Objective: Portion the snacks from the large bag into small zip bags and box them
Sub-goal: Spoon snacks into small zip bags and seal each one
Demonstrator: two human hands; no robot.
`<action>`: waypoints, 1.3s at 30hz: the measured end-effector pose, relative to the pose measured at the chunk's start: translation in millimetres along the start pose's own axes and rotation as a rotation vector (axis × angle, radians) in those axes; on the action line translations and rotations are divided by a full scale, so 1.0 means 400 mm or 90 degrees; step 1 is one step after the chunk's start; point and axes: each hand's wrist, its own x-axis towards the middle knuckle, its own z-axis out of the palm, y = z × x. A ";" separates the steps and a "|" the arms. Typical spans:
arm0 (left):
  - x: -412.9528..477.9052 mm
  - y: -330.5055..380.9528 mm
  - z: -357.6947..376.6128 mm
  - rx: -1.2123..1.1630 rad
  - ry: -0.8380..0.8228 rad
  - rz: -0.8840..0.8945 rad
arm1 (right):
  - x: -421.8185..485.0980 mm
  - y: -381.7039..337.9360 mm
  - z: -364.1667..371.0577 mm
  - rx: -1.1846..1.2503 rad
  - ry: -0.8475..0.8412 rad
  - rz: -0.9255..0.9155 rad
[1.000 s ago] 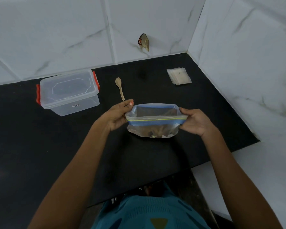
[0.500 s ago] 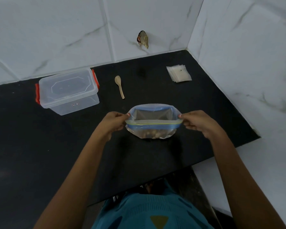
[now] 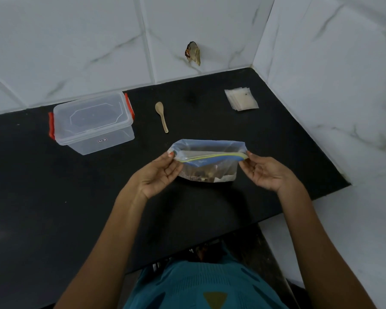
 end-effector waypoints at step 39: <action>0.010 -0.063 0.031 -0.331 -0.003 0.060 | 0.039 0.072 0.021 0.308 -0.001 -0.077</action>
